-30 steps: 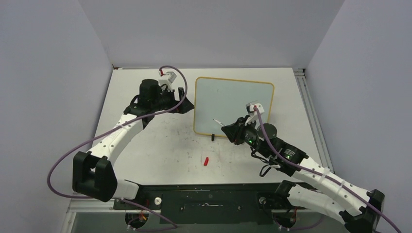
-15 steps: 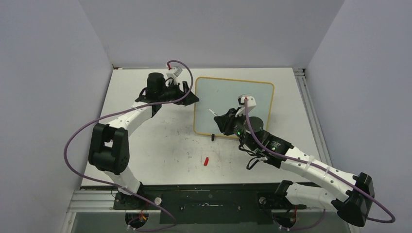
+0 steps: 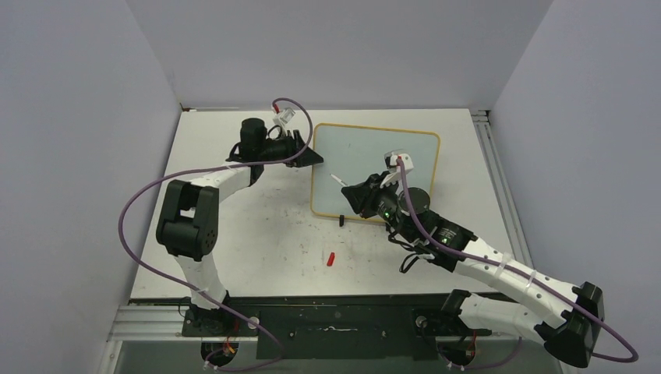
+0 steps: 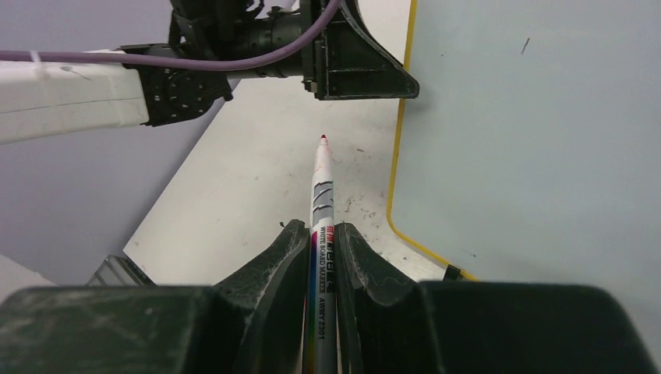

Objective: Write a sentence on the whiteboard

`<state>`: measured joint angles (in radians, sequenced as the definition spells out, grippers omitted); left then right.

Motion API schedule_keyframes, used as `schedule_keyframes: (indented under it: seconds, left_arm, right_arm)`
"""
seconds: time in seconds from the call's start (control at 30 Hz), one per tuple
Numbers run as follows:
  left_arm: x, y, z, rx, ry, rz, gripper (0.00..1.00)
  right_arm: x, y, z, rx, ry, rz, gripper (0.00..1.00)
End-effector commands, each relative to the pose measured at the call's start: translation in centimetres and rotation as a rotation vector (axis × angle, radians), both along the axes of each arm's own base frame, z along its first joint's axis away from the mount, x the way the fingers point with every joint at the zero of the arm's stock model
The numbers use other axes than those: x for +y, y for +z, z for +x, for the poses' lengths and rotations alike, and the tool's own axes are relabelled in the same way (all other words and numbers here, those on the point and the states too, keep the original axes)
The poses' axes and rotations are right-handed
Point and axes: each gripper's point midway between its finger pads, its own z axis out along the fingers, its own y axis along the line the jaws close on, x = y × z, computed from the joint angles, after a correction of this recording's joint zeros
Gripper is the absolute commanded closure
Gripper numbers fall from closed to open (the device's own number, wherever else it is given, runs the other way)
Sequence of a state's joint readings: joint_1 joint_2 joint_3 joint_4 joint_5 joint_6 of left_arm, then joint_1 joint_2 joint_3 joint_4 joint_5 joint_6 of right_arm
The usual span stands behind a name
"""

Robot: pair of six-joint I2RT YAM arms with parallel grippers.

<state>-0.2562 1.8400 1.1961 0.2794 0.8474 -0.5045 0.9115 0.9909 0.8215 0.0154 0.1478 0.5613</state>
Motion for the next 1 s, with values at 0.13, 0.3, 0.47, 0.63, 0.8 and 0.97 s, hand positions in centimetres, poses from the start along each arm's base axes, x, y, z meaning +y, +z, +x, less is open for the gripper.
schedule_keyframes:
  seconds: [0.13, 0.3, 0.47, 0.63, 0.8, 0.97]
  left_arm:
    - [-1.2, 2.8, -0.3, -0.076, -0.12, -0.145, 0.63]
    - [-0.9, 2.1, -0.9, -0.069, -0.114, -0.12, 0.71]
    - [-0.8, 1.2, -1.8, -0.054, -0.117, -0.112, 0.77]
    - [-0.8, 0.8, -2.8, -0.051, -0.101, -0.1, 0.82]
    - [-0.7, 0.5, -4.4, -0.055, -0.092, -0.083, 0.85]
    - [-1.1, 0.3, -6.6, -0.048, -0.1, -0.055, 0.85]
  right_arm:
    - [0.8, 4.2, -1.3, -0.086, 0.083, 0.129, 0.95]
    - [0.8, 4.1, -1.5, -0.08, 0.09, 0.127, 0.95]
    - [0.5, 3.7, -1.7, -0.074, 0.086, 0.127, 0.95]
    - [0.3, 3.5, -2.0, -0.067, 0.089, 0.134, 0.95]
    - [-0.1, 3.5, -2.2, -0.065, 0.087, 0.135, 0.95]
    - [-0.6, 3.5, -2.5, -0.065, 0.078, 0.129, 0.95]
